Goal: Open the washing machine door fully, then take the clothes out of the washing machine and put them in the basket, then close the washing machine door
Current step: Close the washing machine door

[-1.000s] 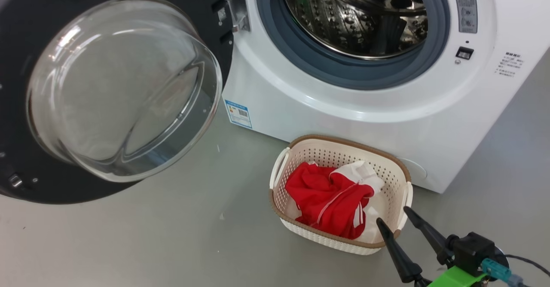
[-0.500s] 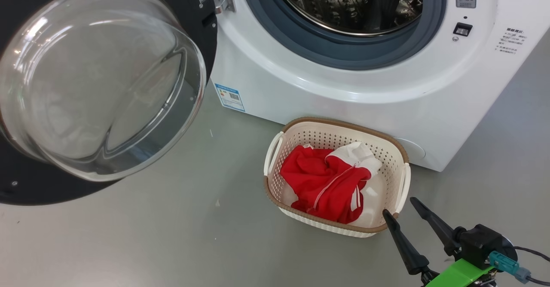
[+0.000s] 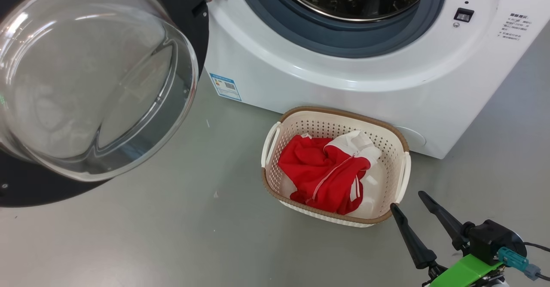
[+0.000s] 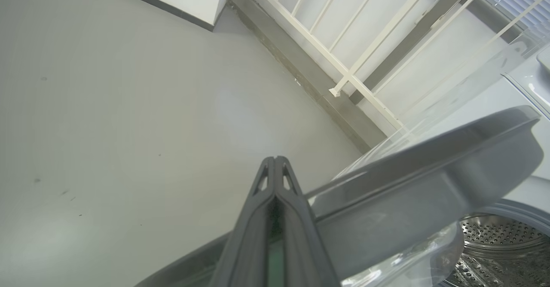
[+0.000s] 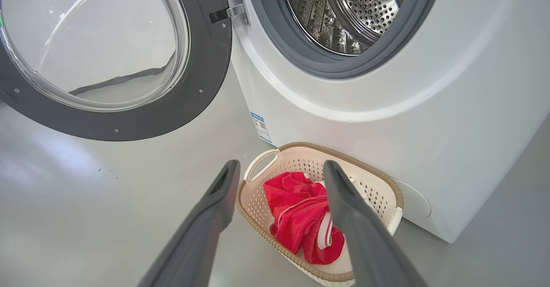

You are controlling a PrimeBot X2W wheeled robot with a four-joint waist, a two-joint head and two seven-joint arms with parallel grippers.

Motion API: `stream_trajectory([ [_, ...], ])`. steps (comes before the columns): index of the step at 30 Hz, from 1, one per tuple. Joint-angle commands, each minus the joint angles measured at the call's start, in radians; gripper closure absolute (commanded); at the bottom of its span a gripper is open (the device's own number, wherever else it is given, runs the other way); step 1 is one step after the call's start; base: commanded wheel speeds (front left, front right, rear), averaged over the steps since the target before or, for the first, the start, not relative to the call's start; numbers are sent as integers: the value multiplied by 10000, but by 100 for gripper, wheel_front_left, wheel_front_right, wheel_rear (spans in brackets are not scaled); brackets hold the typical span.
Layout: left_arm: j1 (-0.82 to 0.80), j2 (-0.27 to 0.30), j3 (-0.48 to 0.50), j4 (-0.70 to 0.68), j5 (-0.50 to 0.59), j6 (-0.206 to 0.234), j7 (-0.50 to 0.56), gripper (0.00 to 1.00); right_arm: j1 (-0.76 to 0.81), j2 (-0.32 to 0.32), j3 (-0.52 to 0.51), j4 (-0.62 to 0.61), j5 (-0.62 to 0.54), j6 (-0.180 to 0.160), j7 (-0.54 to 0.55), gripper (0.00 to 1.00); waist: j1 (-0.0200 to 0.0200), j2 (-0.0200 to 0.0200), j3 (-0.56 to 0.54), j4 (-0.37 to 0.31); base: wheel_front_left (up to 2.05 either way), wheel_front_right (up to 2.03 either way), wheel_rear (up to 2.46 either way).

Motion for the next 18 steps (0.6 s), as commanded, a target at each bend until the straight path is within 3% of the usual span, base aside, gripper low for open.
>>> stream_trajectory([
  [1,-50,690,60,-338,-127,-57,154,100,-305,-188,174,-252,-47,63,-65,0,0,0,44,-5,0,0,0],
  [18,1194,668,-762,-2099,-1258,-57,1769,100,-101,67,62,-191,-45,63,-65,0,0,0,-575,86,0,0,0],
])
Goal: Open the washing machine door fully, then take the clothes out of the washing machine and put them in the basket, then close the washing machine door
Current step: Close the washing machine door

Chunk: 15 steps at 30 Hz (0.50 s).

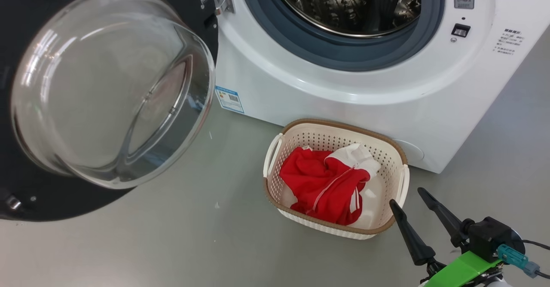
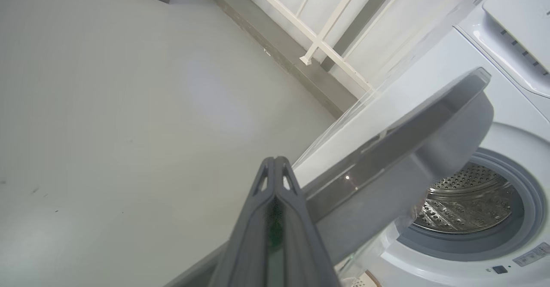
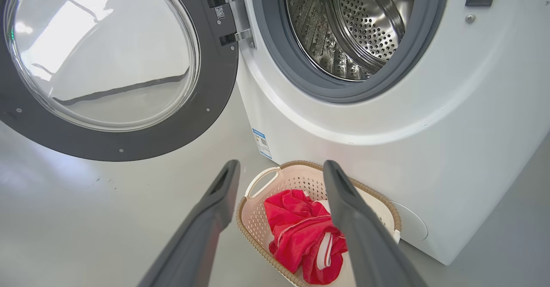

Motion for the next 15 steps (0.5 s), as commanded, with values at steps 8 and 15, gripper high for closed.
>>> stream_trajectory([
  [8,947,546,-155,-1340,-727,-71,979,100,244,183,109,-171,-32,63,-65,0,0,0,-579,-60,0,0,0],
  [15,1581,827,-354,-2367,-1308,-71,1571,100,472,404,32,-176,-33,63,-65,0,0,0,-920,-174,0,0,0],
])
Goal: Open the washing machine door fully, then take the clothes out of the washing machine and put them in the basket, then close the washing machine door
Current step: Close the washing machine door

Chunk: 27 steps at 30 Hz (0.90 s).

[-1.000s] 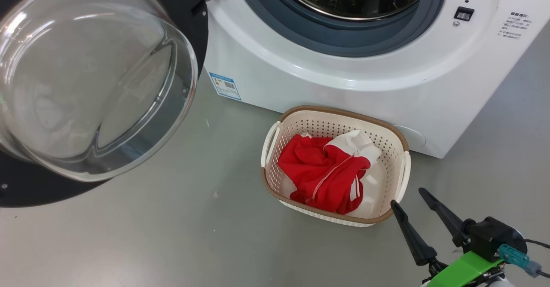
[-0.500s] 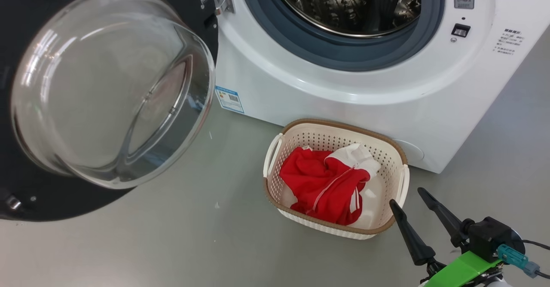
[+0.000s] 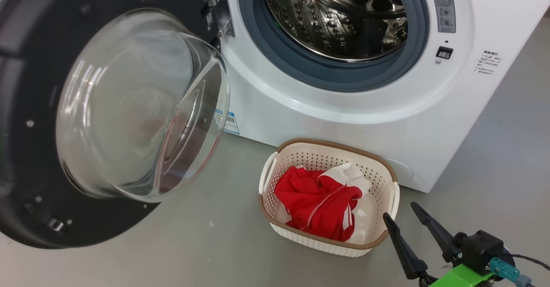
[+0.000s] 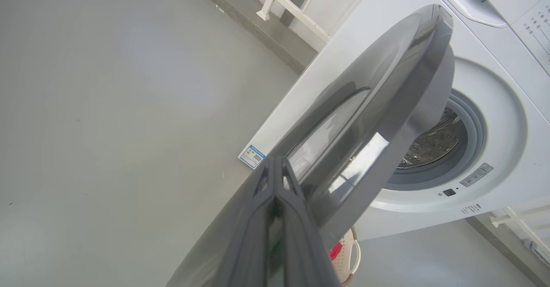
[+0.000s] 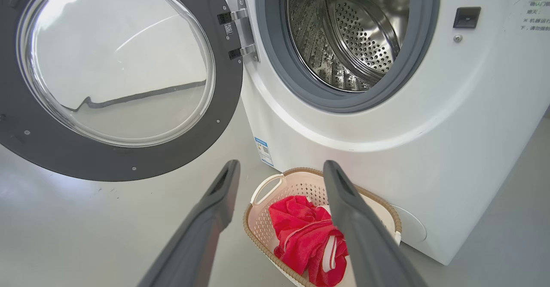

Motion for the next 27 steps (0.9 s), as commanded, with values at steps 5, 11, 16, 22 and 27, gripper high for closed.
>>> stream_trajectory([
  [5,308,655,-68,-832,-476,-71,593,100,129,23,114,-198,-28,63,-65,0,-1,0,-247,-140,0,0,0],
  [11,553,721,-405,-1664,-913,-71,789,100,294,123,40,-215,-11,63,-65,0,-1,0,-486,-292,0,0,0],
  [16,677,765,-683,-2226,-1151,-71,852,100,384,151,3,-257,-28,63,-65,0,-1,0,-579,-402,0,0,0],
  [22,718,701,-1115,-3077,-1534,-71,818,100,460,202,-77,-287,-45,63,-65,0,-1,0,-616,-592,0,0,0],
  [27,674,582,-1546,-3715,-1727,-71,676,100,412,236,-98,-306,-64,63,-65,0,-1,0,-537,-839,0,0,0],
])
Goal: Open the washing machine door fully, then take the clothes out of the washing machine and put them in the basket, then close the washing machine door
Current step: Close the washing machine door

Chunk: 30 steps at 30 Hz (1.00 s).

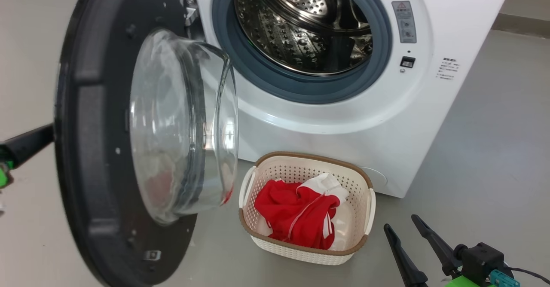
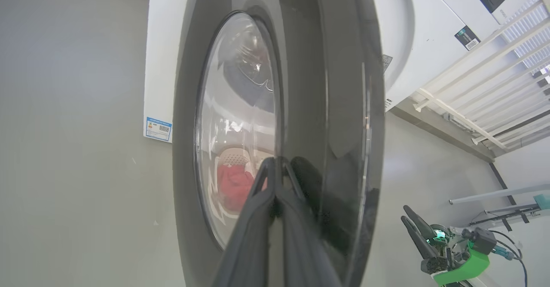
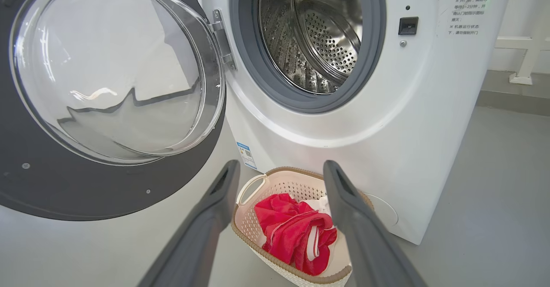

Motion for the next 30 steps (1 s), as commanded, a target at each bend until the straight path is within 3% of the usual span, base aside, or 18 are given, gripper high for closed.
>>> stream_trajectory([
  [1,-221,328,248,-542,-209,-71,-101,100,-156,-108,146,-266,-66,63,-65,0,-1,0,69,-162,0,0,0],
  [9,-452,30,-516,-1481,-347,-71,-443,100,-309,-60,49,-295,-85,63,-65,0,-1,0,296,-755,0,0,0],
  [15,-816,-341,-1355,-1943,135,-71,-1235,100,-470,11,-51,-330,-121,63,-65,0,-1,0,559,-1397,0,0,0],
  [30,-2234,-1094,-2617,-1359,746,-71,-3615,100,-1024,157,-241,-416,-141,63,-65,0,-1,0,1420,-2772,0,0,0],
])
